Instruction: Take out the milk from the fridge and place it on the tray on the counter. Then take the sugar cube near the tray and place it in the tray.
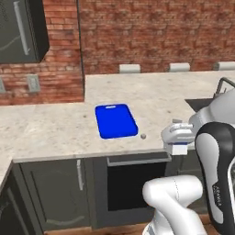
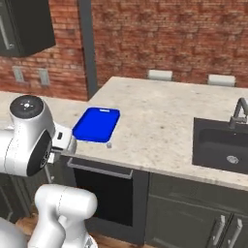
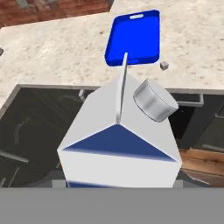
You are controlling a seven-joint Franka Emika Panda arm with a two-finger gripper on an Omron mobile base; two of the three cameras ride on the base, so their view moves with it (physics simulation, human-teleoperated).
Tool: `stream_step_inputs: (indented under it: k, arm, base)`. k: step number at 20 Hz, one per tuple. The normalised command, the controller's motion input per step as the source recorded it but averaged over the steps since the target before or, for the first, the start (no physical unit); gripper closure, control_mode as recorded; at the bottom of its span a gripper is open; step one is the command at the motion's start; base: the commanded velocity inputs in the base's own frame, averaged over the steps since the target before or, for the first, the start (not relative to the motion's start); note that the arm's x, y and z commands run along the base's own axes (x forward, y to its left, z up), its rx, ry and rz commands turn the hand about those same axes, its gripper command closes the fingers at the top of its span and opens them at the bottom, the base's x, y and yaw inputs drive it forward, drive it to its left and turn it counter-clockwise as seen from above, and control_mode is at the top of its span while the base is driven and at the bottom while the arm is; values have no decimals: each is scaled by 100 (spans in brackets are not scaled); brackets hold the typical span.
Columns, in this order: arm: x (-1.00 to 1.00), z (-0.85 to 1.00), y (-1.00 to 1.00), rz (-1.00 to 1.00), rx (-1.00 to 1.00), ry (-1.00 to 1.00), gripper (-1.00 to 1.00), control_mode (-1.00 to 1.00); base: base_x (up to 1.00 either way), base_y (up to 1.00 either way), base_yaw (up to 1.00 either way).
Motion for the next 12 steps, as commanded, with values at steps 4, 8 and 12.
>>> stream_step_inputs:
  k: [4,8,12]
  arm:
    - [0,0,0,0,0,0,100,100]
    - [0,0,0,0,0,0,100,100]
    - [0,0,0,0,0,0,100,100]
  base:
    - [65,59,-38]
    - [56,12,-14]
    - [70,-24,2]
